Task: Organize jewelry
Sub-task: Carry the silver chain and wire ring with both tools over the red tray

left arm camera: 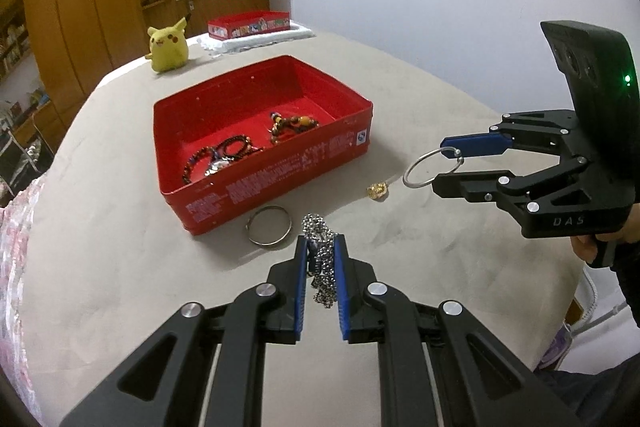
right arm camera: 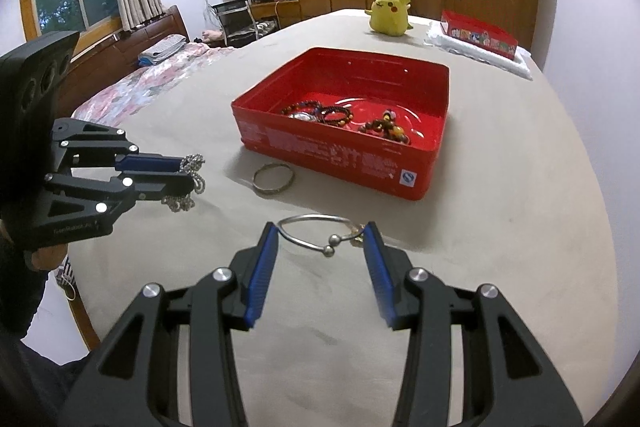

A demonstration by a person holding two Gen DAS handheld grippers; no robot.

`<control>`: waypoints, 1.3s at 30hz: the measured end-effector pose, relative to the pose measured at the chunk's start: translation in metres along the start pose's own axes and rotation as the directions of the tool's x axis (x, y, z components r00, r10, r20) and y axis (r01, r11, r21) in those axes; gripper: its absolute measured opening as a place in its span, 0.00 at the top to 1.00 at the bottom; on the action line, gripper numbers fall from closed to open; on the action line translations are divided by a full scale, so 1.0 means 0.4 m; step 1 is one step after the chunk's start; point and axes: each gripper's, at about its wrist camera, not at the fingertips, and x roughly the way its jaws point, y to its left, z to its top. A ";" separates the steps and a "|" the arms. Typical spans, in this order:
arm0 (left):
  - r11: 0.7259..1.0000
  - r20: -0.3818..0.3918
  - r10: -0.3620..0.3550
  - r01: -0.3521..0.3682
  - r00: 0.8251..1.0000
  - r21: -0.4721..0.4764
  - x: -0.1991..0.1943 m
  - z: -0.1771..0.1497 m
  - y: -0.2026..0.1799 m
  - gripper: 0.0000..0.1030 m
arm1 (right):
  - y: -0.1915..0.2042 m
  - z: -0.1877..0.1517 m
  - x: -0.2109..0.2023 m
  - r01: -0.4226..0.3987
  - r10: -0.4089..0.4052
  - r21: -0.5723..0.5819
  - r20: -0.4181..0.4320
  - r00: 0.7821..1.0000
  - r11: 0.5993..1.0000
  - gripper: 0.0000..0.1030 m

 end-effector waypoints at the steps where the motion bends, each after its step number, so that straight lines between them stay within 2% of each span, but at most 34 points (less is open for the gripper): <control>1: 1.000 0.003 0.004 -0.004 1.000 0.003 -0.005 0.002 -0.001 0.88 | 0.002 0.002 -0.003 0.000 0.000 -0.002 0.002 1.000 1.000 0.59; 19: 0.998 0.053 0.050 -0.051 0.997 0.028 -0.075 0.025 -0.003 0.88 | 0.028 0.052 -0.053 -0.006 0.008 -0.047 0.051 0.999 0.999 0.59; 39: 0.995 0.075 0.079 -0.083 0.994 0.051 -0.086 0.092 0.036 0.88 | 0.017 0.108 -0.056 0.000 0.004 -0.056 0.066 0.998 0.998 0.59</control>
